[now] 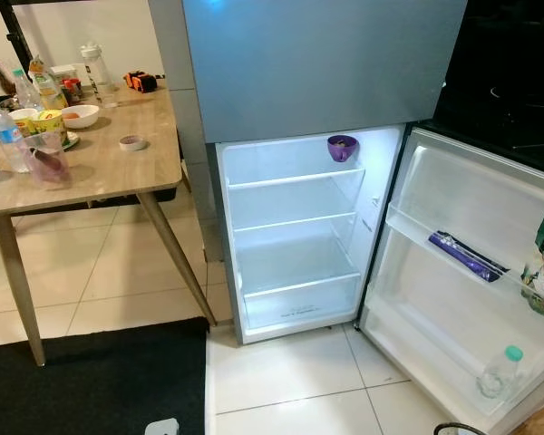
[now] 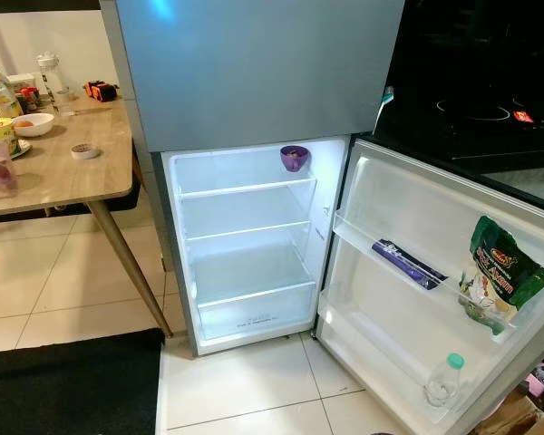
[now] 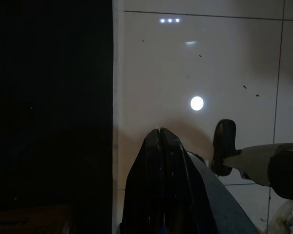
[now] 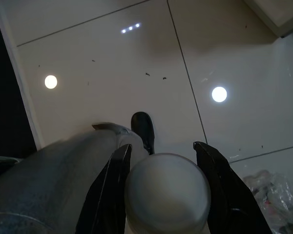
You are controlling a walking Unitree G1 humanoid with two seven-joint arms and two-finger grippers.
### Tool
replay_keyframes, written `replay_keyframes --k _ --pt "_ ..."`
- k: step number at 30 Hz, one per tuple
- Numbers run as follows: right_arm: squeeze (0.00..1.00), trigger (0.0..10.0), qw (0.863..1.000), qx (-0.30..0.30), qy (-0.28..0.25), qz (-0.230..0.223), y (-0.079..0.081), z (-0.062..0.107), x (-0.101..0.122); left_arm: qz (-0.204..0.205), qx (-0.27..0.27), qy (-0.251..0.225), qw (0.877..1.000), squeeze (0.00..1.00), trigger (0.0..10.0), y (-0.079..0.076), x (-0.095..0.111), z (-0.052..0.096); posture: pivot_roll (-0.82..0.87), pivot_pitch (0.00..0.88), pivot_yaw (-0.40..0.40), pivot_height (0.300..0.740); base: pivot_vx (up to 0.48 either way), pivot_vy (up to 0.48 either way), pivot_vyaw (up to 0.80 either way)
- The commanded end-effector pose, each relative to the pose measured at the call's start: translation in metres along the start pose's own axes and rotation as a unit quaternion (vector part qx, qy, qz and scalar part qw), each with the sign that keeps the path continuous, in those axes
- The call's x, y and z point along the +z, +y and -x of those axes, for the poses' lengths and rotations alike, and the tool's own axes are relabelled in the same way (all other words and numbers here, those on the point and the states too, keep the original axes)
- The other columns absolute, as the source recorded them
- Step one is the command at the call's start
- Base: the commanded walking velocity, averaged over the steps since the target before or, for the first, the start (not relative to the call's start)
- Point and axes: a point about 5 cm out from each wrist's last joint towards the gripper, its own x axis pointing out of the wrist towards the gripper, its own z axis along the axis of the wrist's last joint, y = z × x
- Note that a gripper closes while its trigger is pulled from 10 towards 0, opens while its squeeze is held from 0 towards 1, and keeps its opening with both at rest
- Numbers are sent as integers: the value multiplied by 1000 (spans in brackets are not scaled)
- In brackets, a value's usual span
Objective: Restocking fridge
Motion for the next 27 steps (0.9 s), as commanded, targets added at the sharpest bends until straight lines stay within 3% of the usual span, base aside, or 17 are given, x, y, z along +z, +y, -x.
replay_keyframes --k 1,17,18,19,20,21,22,23,24,27 --pt "0 10000 1000 0 1 -1 0 0 0 0 -5 13 1000 0 10000 -3 -7 1 -96 0 7 740 0 0 0" --pt "0 10000 1000 -1 -5 -4 -2 0 4 11 -7 12 1000 0 10000 -5 -8 0 -97 0 6 740 0 0 0" --pt "0 7490 1000 0 -5 -4 -2 0 3 13 -8 11 1000 0 10000 -5 -7 0 -98 0 0 740 0 0 0" --pt "0 7490 1000 0 -5 -4 -2 0 3 13 -8 11 1000 0 10000 -5 -7 0 -98 0 0 740 0 0 0" --pt "0 3725 1000 2 -6 -6 -3 0 3 16 -11 10 1000 0 10000 -7 -7 0 -99 0 -4 740 0 0 0" --pt "0 3725 1000 2 -6 -6 -3 0 3 16 -11 10 1000 0 10000 -7 -7 0 -99 0 -4 740 0 0 0" --pt "0 0 1000 3 -8 -6 -3 1 4 17 -11 9 1000 0 10000 -8 -7 -1 -102 0 -9 740 0 0 0" --pt "0 0 1000 4 -10 -6 -4 1 4 17 -11 9 1000 0 10000 -9 -7 -1 -103 0 -10 740 0 0 0" --pt "0 10000 1000 2 -9 -5 -5 1 5 20 -11 9 1000 0 10000 -9 -7 -1 -106 0 -12 740 0 0 0" --pt "0 10000 1000 -2 -7 -2 -6 1 7 26 -11 8 1000 0 10000 -10 -8 -1 -113 0 -15 740 0 0 0"
